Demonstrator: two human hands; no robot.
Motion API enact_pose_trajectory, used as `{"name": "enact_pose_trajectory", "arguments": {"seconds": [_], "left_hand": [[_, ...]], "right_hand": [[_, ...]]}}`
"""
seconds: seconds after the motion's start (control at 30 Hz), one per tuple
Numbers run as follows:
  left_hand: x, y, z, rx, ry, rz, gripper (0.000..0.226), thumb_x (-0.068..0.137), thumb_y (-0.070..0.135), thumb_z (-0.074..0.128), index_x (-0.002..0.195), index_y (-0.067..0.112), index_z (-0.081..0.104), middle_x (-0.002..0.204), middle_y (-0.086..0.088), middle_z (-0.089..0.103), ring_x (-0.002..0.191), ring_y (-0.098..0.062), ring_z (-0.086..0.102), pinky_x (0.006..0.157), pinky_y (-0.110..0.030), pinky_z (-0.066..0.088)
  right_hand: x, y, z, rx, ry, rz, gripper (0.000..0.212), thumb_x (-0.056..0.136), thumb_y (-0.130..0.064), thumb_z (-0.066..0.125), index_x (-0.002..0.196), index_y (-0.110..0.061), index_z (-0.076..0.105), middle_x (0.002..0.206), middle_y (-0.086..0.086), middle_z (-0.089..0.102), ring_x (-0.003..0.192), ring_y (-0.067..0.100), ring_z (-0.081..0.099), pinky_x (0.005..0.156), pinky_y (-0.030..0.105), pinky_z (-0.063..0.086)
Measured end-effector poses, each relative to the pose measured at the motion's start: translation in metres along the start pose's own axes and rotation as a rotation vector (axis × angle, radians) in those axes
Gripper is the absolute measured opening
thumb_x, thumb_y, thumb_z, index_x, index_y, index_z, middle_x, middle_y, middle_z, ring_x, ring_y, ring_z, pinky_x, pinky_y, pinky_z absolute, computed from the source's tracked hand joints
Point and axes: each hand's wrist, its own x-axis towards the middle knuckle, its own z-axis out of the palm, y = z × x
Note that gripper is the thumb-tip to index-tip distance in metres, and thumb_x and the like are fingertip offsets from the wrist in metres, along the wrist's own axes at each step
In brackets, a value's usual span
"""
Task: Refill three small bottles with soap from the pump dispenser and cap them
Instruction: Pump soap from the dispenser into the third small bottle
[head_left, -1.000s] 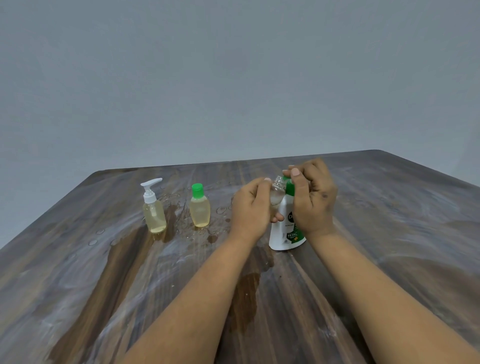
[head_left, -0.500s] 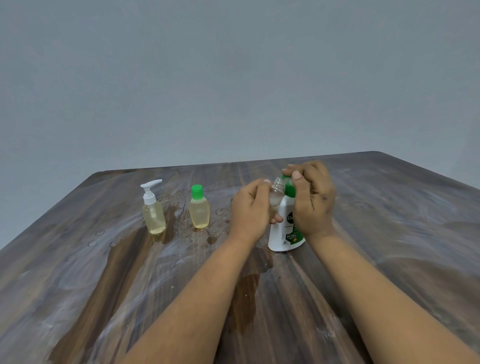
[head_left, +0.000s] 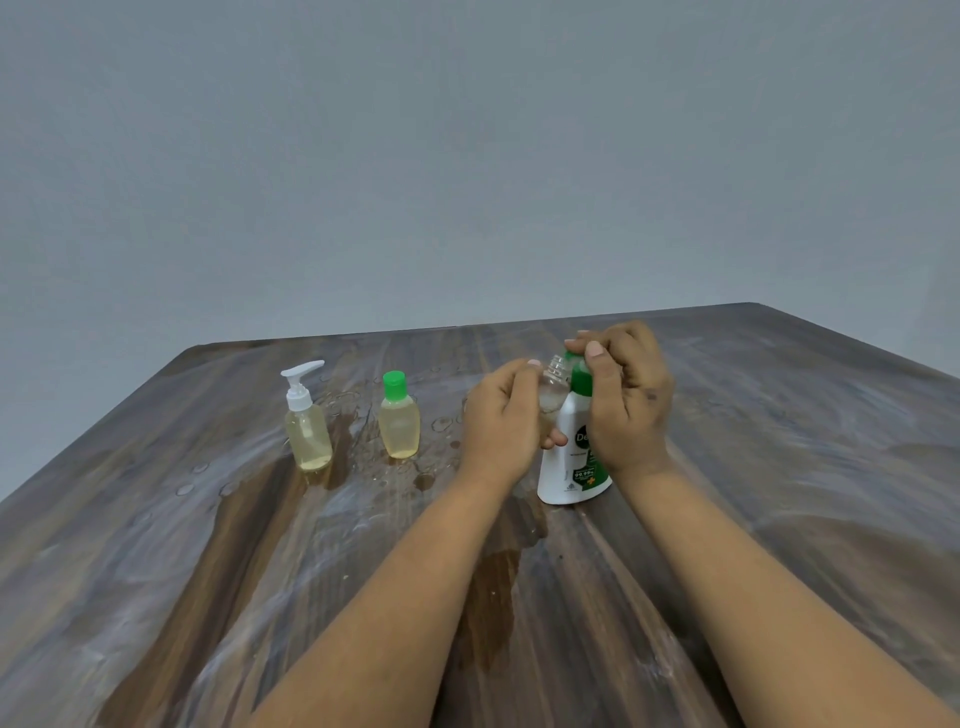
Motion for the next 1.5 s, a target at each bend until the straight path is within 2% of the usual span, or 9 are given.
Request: {"name": "enact_pose_trajectory", "arguments": {"seconds": [0.27,0.43,0.6,0.7,0.87,1.0,1.1,1.3,1.5], "left_hand": [[-0.0002,0.0004,-0.0005,0.000,0.000,0.014,0.036,0.103,0.019,0.040,0.091,-0.008,0.061,0.068,-0.036,0.058,0.042,-0.018,0.058,0.041,-0.022,0.044],[-0.0001,0.0002,0.0001,0.000,-0.002,0.009,0.035,0.103,0.019,0.040,0.089,-0.004,0.062,0.062,-0.026,0.060,0.042,-0.019,0.059,0.041,-0.021,0.043],[-0.0003,-0.0002,-0.0010,0.014,-0.009,0.023,0.036,0.103,0.020,0.039,0.090,-0.005,0.062,0.065,-0.029,0.060,0.043,-0.019,0.059,0.042,-0.021,0.044],[0.0001,-0.0011,-0.0007,0.008,-0.004,0.020,0.035,0.103,0.020,0.039,0.090,-0.004,0.062,0.065,-0.026,0.060,0.042,-0.019,0.059,0.041,-0.021,0.044],[-0.0010,-0.0017,-0.0002,-0.001,-0.003,0.026,0.035,0.102,0.020,0.040,0.089,-0.004,0.061,0.063,-0.023,0.060,0.042,-0.019,0.060,0.042,-0.022,0.045],[-0.0007,-0.0019,-0.0005,-0.012,-0.012,0.020,0.035,0.102,0.021,0.040,0.087,-0.003,0.061,0.059,-0.020,0.060,0.042,-0.020,0.060,0.041,-0.021,0.044],[-0.0005,-0.0024,-0.0006,-0.013,-0.006,0.023,0.035,0.102,0.021,0.041,0.087,-0.005,0.059,0.063,-0.031,0.058,0.042,-0.020,0.059,0.040,-0.021,0.043],[-0.0001,-0.0030,-0.0004,-0.031,-0.020,0.018,0.034,0.102,0.020,0.040,0.085,0.000,0.061,0.055,-0.009,0.060,0.043,-0.020,0.060,0.040,-0.020,0.043],[-0.0008,-0.0019,-0.0006,-0.030,-0.021,0.023,0.035,0.103,0.020,0.040,0.084,-0.003,0.059,0.057,-0.015,0.059,0.042,-0.020,0.059,0.040,-0.020,0.043]], "right_hand": [[0.0000,0.0002,-0.0004,0.025,0.007,0.012,0.034,0.094,-0.022,0.044,0.083,-0.004,0.070,0.086,0.008,0.062,0.089,0.003,0.060,0.076,0.019,0.045],[0.0017,-0.0017,-0.0009,0.000,0.003,0.024,0.028,0.095,-0.025,0.045,0.078,-0.016,0.067,0.078,0.013,0.058,0.078,0.026,0.061,0.068,0.029,0.048],[-0.0006,0.0000,-0.0019,0.002,0.003,-0.025,0.034,0.095,-0.021,0.041,0.092,-0.005,0.070,0.094,0.002,0.061,0.092,0.008,0.059,0.078,0.024,0.045],[0.0002,0.0015,-0.0004,0.022,0.009,-0.002,0.035,0.095,-0.022,0.042,0.084,-0.003,0.069,0.087,0.007,0.061,0.090,-0.001,0.058,0.077,0.018,0.044],[0.0023,-0.0032,0.0008,0.005,0.014,0.001,0.027,0.095,-0.025,0.048,0.073,-0.038,0.055,0.075,0.010,0.053,0.078,0.031,0.064,0.064,0.039,0.049],[0.0002,-0.0024,-0.0009,-0.042,0.004,-0.014,0.028,0.094,-0.024,0.046,0.084,-0.010,0.068,0.087,0.004,0.059,0.086,0.013,0.059,0.073,0.030,0.049],[-0.0004,-0.0013,-0.0021,-0.037,0.000,-0.032,0.030,0.093,-0.023,0.045,0.090,-0.004,0.069,0.093,0.003,0.061,0.092,0.001,0.057,0.079,0.018,0.044],[0.0002,-0.0002,0.0003,-0.065,0.001,0.008,0.032,0.094,-0.027,0.051,0.080,-0.005,0.070,0.079,0.004,0.054,0.075,0.019,0.056,0.064,0.029,0.044],[0.0000,-0.0032,-0.0016,-0.049,-0.005,-0.031,0.035,0.095,-0.025,0.043,0.089,-0.003,0.069,0.089,0.009,0.061,0.088,0.018,0.059,0.076,0.023,0.045]]}}
